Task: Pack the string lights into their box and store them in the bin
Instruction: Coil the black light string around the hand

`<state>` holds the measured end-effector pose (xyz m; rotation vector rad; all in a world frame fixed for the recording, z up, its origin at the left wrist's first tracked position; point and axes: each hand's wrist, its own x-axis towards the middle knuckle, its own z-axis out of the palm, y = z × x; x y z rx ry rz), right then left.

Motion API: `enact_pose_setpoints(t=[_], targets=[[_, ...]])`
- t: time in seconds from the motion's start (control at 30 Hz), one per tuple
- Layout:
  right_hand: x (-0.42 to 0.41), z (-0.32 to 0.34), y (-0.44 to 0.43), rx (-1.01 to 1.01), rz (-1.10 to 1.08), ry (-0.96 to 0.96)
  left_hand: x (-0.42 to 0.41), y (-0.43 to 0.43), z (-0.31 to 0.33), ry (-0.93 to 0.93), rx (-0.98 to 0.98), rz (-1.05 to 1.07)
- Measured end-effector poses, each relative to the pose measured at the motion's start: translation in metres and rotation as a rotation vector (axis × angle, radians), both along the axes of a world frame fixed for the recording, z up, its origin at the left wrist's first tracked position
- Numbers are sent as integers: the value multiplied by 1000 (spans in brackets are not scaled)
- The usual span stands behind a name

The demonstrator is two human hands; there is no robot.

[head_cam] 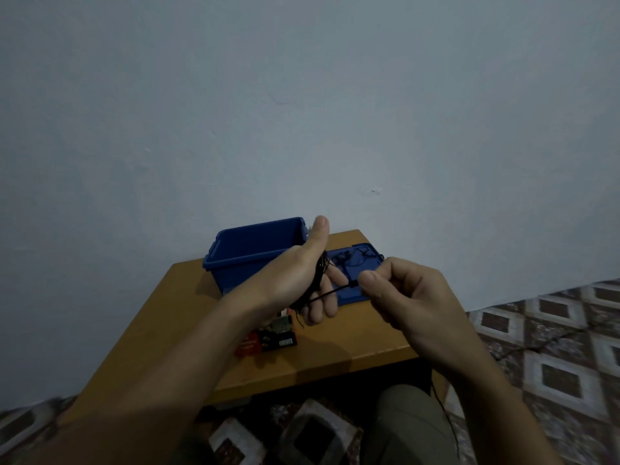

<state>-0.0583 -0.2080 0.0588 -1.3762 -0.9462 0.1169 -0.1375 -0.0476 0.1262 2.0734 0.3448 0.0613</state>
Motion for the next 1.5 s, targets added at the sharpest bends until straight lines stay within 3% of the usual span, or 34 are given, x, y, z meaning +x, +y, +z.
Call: enact_pose_setpoints(t=[0.23,0.5,0.6,0.73,0.87,1.1,1.33,1.5], targets=[[-3,2,-1,113,140,100,-3,-5,-2,112,96,-102],[-6,3,5,200,79,90,-3,-4,1,180,-26,-141],[-6,1,10,230,-8,60,-2,-2,-2,215,-116,-204],[-6,-4,15,155,-31,66,-3,3,-12,253,-378,-397],[-8,-7,19,79,-13,83,-4,8,-25,139,-709,-574],[-9,-9,19,-54,24,65,-11,4,-28,-104,-992,-622],[-17,-3,16,-211,103,-41,-12,5,-26,-285,-1176,-538],[-16,-5,17,-314,98,-54,-15,0,-17,-389,-1084,-333]])
